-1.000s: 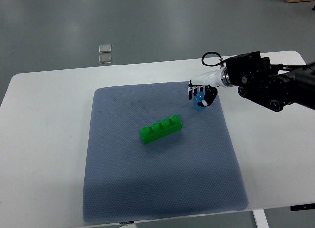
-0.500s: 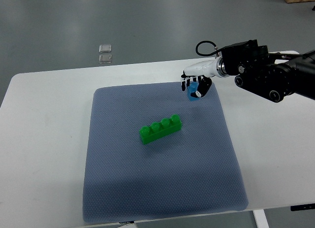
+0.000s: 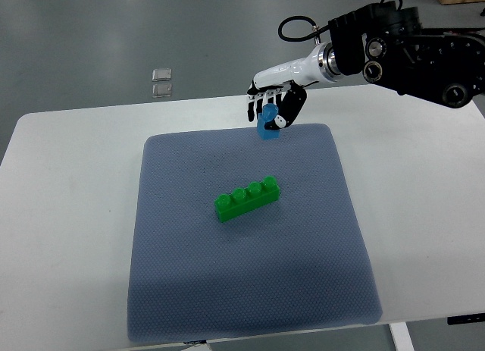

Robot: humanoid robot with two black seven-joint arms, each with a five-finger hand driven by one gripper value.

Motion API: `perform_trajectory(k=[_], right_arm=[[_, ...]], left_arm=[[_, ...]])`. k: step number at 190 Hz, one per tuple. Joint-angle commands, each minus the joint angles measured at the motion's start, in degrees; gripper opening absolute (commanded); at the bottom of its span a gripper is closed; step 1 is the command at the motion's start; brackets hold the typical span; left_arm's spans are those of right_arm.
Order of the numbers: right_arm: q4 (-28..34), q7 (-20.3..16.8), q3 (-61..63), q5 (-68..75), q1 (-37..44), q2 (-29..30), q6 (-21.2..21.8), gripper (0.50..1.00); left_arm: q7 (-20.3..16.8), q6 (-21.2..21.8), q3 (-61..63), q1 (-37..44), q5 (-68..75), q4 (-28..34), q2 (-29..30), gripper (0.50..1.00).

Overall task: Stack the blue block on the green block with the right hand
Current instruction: 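Lift the blue block with the right hand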

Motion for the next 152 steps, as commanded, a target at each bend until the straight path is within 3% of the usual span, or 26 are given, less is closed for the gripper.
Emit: perform_trajectory(k=[1,57,98,152], right_arm=[[1.6,-1.0,-0.4,3.0,2.6,0.5,0.1,0.586],[5.2,-3.1,-3.6,8.2,5.9,2.7,-0.3,0.586],[5.2,-6.5,-7.4,8.4,5.5,6.6,-6.0,0.582],[6.7,-10.5,-8.9,8.6,4.1,6.9,-10.1,0.580]], left_arm=[[0.0,0.0,0.0,0.0,0.0,0.0,0.0,1.000],[0.0,0.1,-0.1,0.0,0.0,0.0,0.0,1.000],[0.1,0.0,-0.1,0.0,0.0,0.3,0.0,1.000],[0.1,0.1,-0.2,0.0,0.0,0.6,0.0,1.000]])
